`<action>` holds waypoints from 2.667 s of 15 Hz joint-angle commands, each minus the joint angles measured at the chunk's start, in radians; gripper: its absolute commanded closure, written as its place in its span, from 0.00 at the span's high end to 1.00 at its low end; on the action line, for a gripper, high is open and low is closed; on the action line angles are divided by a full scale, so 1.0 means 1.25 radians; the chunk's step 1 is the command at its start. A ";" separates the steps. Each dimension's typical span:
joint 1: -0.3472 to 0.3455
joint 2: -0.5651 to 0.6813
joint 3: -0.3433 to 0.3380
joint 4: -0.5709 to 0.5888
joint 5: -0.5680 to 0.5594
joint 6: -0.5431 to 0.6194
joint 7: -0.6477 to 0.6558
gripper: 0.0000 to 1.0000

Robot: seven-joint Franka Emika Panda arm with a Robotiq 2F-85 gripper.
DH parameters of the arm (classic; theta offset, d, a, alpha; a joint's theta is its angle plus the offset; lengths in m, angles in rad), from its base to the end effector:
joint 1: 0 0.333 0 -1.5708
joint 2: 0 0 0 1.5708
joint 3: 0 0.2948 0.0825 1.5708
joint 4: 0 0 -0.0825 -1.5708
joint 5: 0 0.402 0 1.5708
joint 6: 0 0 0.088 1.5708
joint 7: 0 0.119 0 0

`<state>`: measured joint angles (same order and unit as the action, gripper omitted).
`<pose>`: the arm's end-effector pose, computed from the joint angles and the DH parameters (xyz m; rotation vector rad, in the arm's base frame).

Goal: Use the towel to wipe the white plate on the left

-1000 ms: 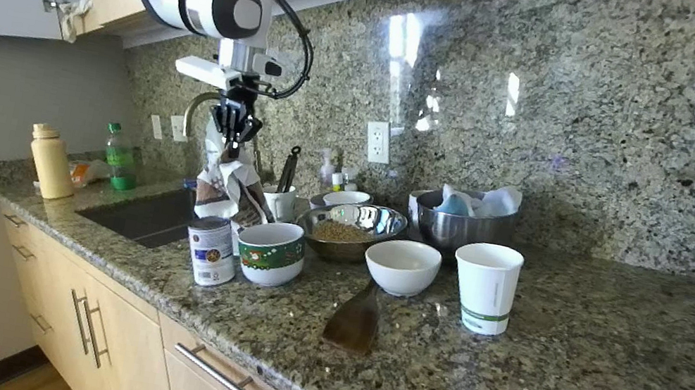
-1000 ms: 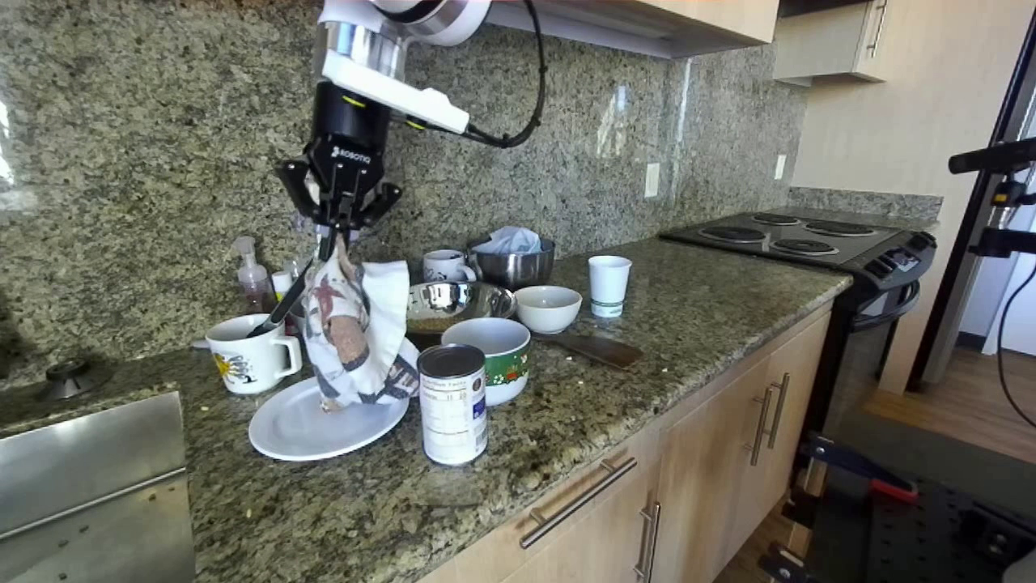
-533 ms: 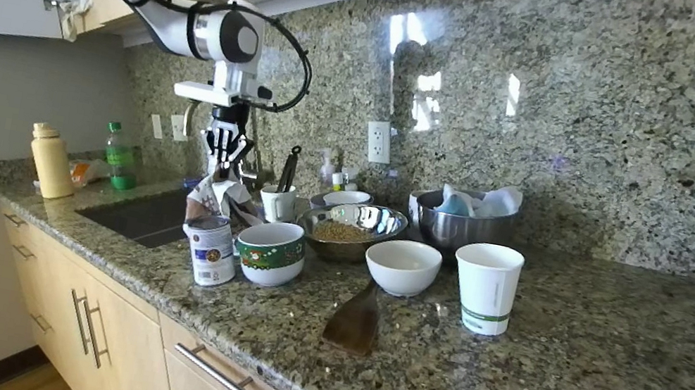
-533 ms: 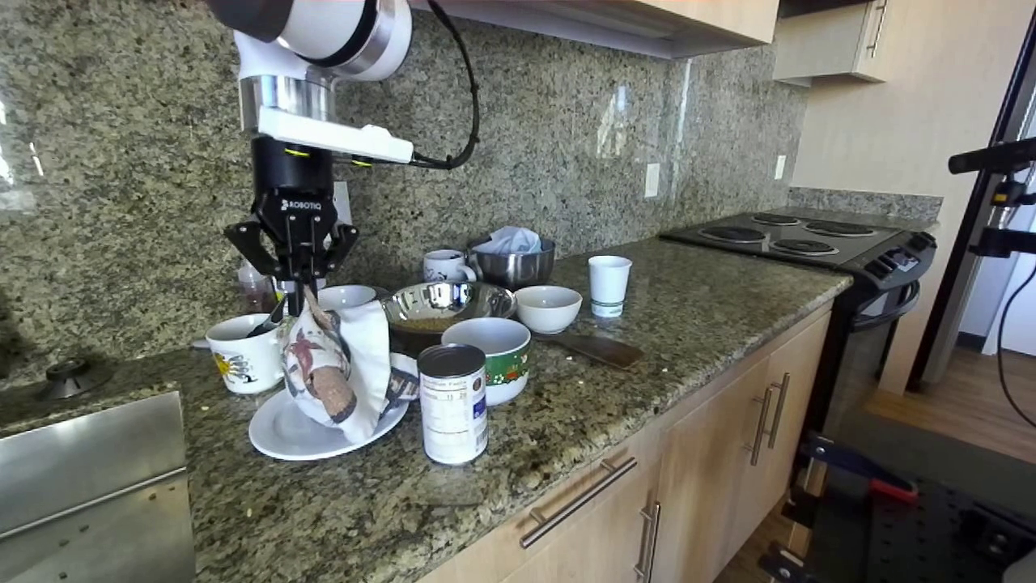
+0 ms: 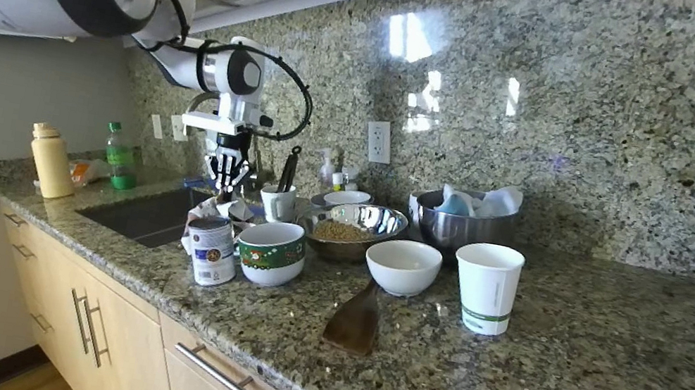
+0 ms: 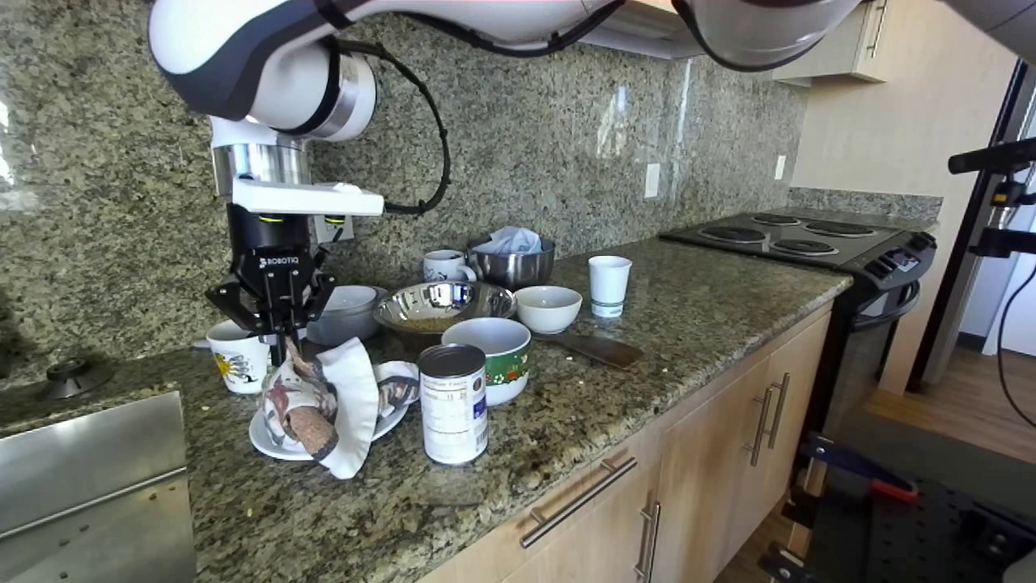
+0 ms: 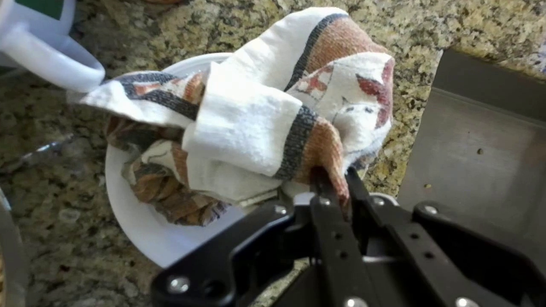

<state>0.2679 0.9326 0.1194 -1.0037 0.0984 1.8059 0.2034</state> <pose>0.7138 0.2703 0.2506 -2.9771 -0.1682 0.2612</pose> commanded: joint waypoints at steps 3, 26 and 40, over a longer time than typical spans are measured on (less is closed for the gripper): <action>0.005 0.072 -0.021 0.099 -0.005 -0.026 0.043 0.03; -0.021 0.103 -0.015 0.071 0.023 0.115 0.118 0.03; -0.019 0.108 0.016 0.166 0.004 -0.298 0.032 0.03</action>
<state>0.2307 1.0571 0.1687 -0.8427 0.1273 1.5067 0.1683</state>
